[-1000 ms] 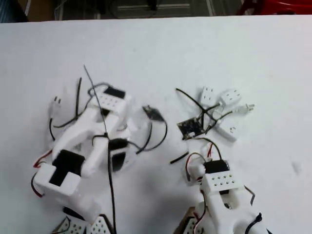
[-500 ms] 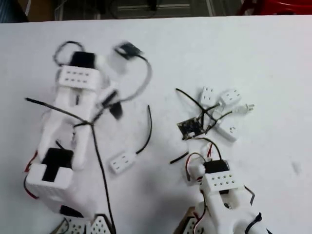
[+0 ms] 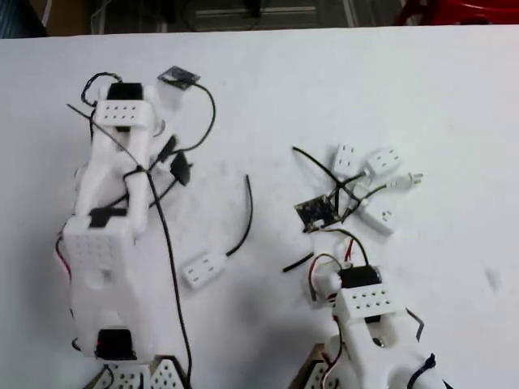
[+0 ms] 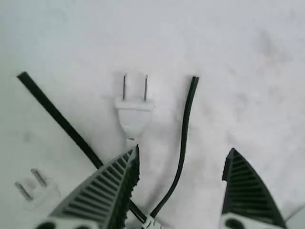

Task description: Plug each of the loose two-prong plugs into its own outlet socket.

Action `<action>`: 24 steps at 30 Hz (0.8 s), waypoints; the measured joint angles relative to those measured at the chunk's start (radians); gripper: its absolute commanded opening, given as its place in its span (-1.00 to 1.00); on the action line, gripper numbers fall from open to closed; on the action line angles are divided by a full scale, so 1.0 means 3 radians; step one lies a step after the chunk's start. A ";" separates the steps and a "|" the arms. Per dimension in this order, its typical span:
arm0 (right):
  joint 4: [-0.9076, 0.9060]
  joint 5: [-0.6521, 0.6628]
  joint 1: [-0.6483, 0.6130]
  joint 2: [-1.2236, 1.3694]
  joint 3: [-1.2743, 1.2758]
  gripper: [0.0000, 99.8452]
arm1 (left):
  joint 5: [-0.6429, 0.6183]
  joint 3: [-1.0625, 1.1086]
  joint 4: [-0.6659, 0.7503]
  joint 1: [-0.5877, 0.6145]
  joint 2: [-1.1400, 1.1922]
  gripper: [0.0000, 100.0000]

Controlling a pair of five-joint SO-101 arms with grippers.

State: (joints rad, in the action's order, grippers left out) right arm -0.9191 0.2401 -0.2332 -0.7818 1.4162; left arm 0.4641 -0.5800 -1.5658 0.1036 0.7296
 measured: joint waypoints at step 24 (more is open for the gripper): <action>0.0000 0.0000 0.0000 0.0000 0.0000 -0.96 | 0.0373 -0.2112 -0.0685 0.0159 0.1499 -0.44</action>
State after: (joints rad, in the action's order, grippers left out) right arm -0.9191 0.2401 -0.2332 -0.7818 1.4162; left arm 0.5762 -1.2137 -1.7714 0.1511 1.1792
